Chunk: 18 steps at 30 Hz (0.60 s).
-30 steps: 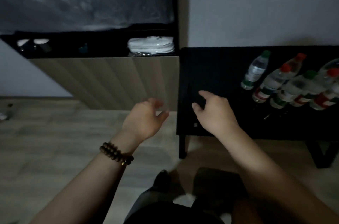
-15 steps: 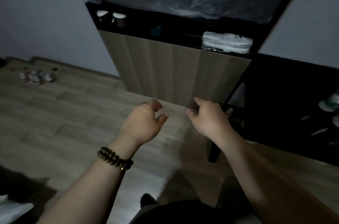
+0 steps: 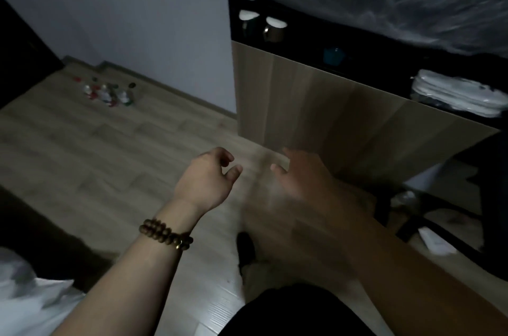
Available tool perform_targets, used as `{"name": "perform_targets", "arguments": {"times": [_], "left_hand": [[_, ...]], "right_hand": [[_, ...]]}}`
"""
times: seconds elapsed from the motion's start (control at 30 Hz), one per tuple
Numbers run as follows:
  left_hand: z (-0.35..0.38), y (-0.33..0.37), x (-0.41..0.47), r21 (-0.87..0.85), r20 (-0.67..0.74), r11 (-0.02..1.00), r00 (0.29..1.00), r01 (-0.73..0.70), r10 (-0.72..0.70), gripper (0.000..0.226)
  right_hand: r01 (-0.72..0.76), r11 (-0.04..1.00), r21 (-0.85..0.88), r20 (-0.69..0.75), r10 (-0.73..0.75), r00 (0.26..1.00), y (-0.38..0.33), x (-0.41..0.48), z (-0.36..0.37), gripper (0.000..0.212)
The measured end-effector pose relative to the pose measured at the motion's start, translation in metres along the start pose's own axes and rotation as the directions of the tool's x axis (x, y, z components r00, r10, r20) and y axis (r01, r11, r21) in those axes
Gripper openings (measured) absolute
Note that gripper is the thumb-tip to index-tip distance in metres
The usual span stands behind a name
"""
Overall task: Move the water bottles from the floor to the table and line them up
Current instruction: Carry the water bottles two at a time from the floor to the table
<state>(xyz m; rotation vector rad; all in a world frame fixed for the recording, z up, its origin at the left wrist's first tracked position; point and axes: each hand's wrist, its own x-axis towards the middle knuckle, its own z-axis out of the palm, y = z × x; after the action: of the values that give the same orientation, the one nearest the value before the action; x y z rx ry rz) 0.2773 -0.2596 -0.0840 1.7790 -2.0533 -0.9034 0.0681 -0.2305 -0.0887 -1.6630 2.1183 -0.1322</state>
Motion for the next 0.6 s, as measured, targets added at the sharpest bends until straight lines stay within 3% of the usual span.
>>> {"name": "perform_targets", "arguments": {"times": [0.3,0.4,0.6], "left_hand": [[-0.127,-0.134,0.134,0.008,-0.028,0.994,0.993,0.111,-0.111,0.029],[-0.183,-0.181,0.165,-0.006,-0.045,0.982,0.981,0.188,-0.188,0.027],[-0.291,-0.272,0.233,-0.099,-0.137,0.961,0.953,0.259,-0.271,0.021]], "right_hand": [[0.044,0.979,0.197,0.041,-0.053,0.998,-0.177,0.173,0.052,0.051],[0.089,0.976,0.197,0.082,-0.107,0.991,-0.249,0.221,0.058,0.060],[0.218,0.960,0.178,0.153,-0.245,0.957,-0.404,0.304,0.072,0.059]]}}
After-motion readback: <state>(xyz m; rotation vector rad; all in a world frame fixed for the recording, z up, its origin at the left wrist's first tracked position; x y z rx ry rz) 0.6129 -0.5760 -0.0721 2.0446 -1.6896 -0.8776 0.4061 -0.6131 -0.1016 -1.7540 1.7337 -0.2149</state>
